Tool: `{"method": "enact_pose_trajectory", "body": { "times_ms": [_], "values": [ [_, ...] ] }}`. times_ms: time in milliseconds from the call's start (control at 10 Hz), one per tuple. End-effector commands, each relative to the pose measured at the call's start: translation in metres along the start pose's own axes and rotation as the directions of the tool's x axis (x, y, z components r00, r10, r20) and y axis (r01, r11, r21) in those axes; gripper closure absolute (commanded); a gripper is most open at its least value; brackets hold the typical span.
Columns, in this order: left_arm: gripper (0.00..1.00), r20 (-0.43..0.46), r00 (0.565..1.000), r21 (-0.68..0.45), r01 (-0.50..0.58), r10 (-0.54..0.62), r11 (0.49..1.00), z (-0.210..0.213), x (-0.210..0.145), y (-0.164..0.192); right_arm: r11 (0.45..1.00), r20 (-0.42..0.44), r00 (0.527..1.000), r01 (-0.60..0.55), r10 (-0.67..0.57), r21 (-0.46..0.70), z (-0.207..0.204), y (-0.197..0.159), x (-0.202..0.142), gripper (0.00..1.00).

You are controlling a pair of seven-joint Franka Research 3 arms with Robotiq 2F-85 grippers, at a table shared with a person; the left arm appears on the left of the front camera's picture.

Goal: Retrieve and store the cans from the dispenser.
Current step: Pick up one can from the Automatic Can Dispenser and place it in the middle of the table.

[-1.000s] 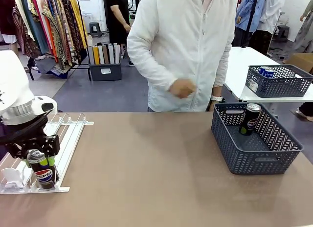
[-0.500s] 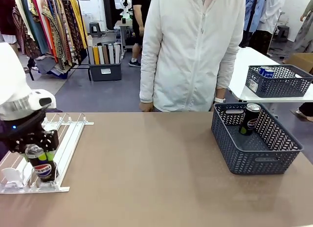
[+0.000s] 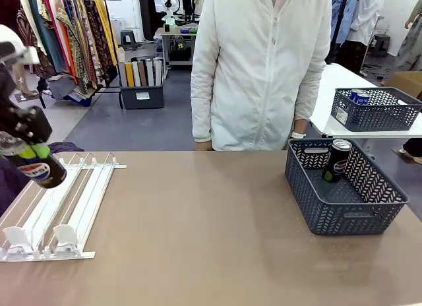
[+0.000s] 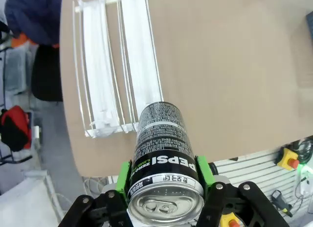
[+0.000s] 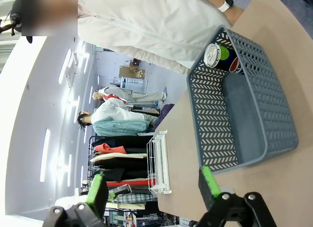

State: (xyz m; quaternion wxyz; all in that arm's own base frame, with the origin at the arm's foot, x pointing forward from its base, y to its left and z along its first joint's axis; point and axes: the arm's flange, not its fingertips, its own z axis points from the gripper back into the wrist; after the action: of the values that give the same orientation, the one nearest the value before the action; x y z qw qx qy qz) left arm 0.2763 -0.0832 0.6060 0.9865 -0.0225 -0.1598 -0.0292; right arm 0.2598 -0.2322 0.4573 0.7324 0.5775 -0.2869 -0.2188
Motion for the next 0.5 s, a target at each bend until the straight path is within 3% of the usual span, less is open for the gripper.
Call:
{"method": "enact_pose_trajectory", "body": {
  "times_ms": [0,100,400],
  "values": [
    [1.00,0.026,1.000,-0.057,-0.017,0.018,0.998,-0.005,-0.002,0.014,1.000,0.013,1.000,-0.007,0.006,0.028,-0.002,0.003,0.002,0.00],
    [1.00,0.000,1.000,0.000,0.000,0.000,1.000,0.000,0.000,0.000,1.000,0.013,1.000,-0.007,0.006,0.028,-0.002,0.003,0.002,0.00],
    [1.00,0.000,1.000,0.000,0.000,0.000,1.000,0.000,0.000,0.000,1.000,0.013,1.000,-0.007,0.006,0.028,-0.002,0.003,0.002,0.00]
  ]
}}
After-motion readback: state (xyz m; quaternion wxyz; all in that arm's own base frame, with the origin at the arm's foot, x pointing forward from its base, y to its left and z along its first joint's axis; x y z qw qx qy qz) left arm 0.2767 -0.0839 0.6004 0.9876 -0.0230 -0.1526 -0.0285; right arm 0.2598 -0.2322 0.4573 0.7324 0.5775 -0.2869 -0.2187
